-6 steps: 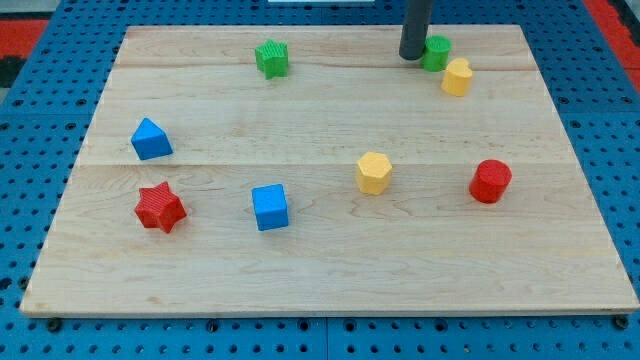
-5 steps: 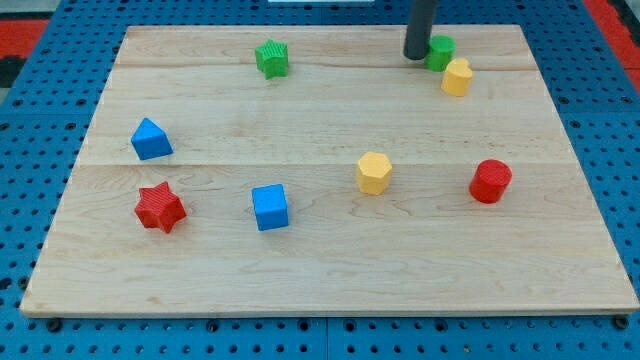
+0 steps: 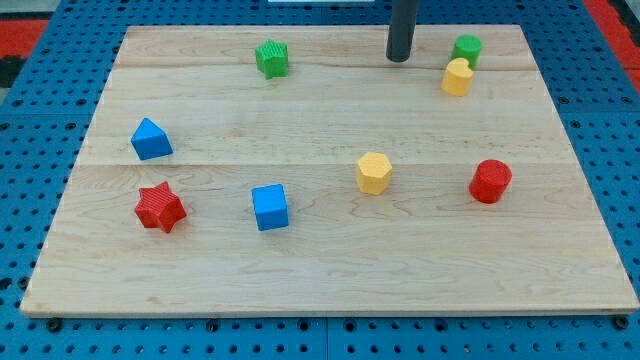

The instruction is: Move your arm close to the yellow heart

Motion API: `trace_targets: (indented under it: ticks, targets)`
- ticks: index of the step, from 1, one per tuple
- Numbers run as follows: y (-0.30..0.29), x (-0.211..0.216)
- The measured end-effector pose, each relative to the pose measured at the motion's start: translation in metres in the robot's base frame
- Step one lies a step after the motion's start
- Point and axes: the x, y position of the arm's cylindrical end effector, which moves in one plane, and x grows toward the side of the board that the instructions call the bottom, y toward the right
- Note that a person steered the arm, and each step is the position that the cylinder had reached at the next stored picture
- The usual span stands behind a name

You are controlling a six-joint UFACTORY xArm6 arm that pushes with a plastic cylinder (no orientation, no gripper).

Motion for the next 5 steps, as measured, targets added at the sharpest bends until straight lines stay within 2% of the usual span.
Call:
trace_targets:
  ticks: [3, 5]
  targets:
    - [-0.003, 0.029]
    - [0.022, 0.035]
